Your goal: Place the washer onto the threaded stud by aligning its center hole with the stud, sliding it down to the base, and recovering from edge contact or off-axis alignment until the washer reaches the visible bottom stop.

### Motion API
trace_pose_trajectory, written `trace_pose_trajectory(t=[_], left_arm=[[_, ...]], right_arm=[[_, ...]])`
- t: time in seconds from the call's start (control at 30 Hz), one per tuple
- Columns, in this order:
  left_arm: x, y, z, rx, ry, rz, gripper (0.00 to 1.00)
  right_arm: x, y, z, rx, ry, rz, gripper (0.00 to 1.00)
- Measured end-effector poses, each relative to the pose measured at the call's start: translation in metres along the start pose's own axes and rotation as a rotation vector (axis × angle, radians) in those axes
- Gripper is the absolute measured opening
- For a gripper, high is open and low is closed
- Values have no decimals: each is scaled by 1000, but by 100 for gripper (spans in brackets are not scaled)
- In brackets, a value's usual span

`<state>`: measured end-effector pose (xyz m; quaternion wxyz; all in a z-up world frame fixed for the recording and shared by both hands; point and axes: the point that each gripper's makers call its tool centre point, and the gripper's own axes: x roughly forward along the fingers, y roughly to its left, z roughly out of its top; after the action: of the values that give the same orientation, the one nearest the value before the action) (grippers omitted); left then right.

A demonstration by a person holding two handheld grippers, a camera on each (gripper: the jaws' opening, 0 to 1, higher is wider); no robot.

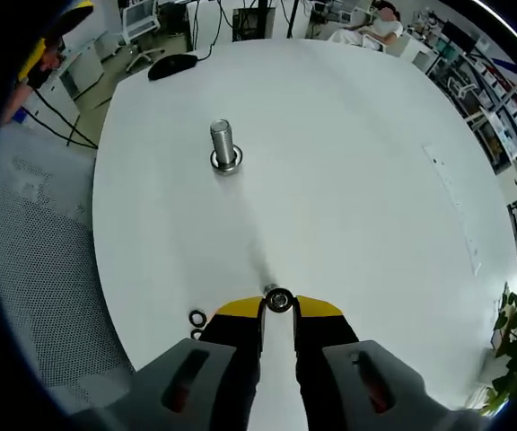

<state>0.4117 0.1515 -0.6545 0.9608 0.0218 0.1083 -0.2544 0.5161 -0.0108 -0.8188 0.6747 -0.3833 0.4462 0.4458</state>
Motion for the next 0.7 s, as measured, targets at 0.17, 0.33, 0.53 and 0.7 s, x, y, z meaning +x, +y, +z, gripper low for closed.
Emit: trace_pose_trajectory(t=[0.17,0.33,0.53,0.7], left_arm=[[0,-1,0,0,2,-2,23],[0,0,0,-1,3,0,23],[-1,-1,0,3,2,-1,23],[-1,0,0,2,2,2,23]], right_arm=[[1,1,-2,-10,8,0,15],[0,-1,1,0,-4,-11,18],[-3,2,2,-3,-13,-15,20],[-3,3,-4,18,-12,-15,21]])
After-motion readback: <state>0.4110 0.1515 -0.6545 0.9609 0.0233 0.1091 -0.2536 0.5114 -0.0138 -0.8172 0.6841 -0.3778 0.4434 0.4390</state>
